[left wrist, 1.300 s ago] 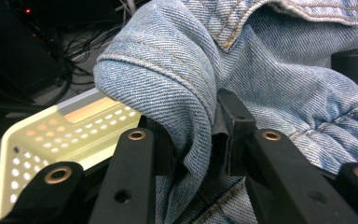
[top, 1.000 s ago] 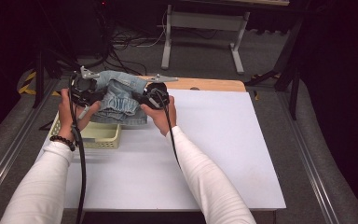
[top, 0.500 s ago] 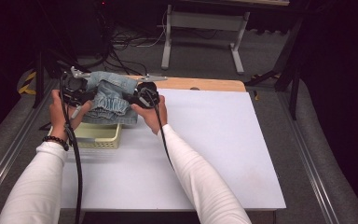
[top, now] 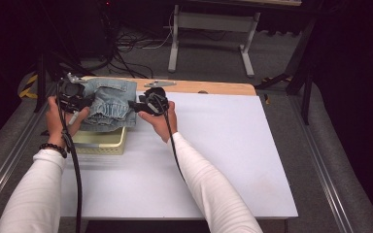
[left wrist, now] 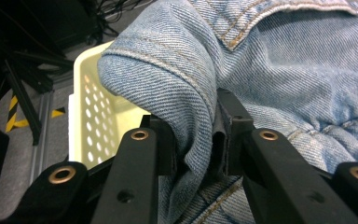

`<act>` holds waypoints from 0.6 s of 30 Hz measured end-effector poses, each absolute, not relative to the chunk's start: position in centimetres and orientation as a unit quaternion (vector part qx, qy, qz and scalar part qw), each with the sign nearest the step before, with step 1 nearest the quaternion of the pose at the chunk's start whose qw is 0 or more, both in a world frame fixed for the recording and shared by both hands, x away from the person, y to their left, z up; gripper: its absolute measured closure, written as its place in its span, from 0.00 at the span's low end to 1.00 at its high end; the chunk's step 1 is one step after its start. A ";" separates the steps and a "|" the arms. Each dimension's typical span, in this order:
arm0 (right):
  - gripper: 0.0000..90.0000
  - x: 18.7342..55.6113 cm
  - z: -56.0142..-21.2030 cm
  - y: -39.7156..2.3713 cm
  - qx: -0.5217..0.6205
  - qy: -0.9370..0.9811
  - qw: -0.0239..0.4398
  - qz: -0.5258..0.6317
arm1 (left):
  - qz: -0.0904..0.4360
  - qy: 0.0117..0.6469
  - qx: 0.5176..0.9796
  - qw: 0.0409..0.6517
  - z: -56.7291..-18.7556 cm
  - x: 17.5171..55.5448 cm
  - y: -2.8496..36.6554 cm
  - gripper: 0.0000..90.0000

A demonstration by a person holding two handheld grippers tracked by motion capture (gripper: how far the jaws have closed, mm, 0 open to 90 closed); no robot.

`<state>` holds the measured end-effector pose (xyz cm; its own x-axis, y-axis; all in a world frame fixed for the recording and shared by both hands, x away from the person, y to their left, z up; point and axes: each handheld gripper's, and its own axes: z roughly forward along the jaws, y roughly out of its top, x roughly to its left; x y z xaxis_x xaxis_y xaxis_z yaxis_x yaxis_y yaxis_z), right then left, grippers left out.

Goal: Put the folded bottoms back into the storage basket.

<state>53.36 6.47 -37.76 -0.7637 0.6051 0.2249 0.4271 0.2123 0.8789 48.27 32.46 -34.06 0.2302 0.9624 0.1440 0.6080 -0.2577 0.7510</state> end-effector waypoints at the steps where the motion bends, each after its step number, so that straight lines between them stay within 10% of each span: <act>1: 0.46 53.3 -37.7 6.2 0.333 0.775 0.084 0.531 | 0.308 0.540 0.729 0.286 -34.2 48.3 32.6 0.80; 18: 0.37 46.2 -38.9 -7.6 0.325 0.767 0.168 0.526 | 0.316 0.553 0.726 0.258 -35.7 50.0 32.7 0.80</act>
<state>46.24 -7.62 -38.90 -0.7321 0.6759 0.0848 0.3226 0.2343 0.9171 49.98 32.68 -35.67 0.1880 0.9668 0.1729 0.6405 -0.2541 0.7247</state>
